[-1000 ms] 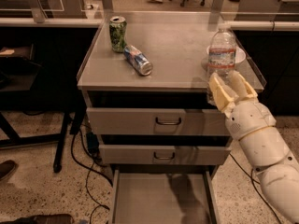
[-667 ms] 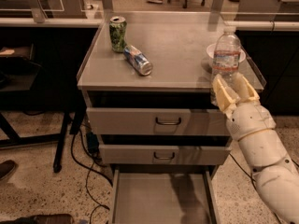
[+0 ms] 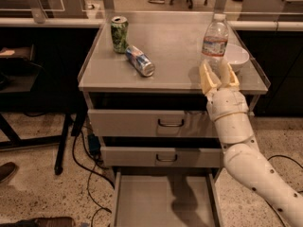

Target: Pick water bottle from bottom drawer and place on counter

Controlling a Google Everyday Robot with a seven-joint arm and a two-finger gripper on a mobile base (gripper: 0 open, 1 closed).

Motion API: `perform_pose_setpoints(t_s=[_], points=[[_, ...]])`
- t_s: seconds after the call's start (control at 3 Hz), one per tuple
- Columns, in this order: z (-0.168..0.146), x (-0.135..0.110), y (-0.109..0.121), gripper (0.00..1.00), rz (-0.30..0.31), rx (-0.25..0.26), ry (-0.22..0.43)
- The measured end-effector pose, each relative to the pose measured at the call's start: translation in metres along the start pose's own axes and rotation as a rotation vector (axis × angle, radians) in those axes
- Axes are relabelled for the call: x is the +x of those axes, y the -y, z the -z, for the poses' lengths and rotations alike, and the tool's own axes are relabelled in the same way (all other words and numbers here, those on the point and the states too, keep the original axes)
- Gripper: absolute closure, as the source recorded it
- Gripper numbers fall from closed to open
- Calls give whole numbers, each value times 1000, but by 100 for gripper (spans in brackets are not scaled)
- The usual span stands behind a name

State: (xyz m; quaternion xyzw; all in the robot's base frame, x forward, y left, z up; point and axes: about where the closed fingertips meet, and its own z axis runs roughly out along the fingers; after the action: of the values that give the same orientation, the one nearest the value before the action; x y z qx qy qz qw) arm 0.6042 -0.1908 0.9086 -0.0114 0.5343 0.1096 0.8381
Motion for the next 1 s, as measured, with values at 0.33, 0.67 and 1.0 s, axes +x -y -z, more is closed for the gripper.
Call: perform_pose_setpoints(t_s=[0.33,0.67,1.0], points=[[-2,1,-7,100,-7,-12,-2],[-2,0,-7,100,-6,-12,-2],[-20,4,-12,100,2,11,53]])
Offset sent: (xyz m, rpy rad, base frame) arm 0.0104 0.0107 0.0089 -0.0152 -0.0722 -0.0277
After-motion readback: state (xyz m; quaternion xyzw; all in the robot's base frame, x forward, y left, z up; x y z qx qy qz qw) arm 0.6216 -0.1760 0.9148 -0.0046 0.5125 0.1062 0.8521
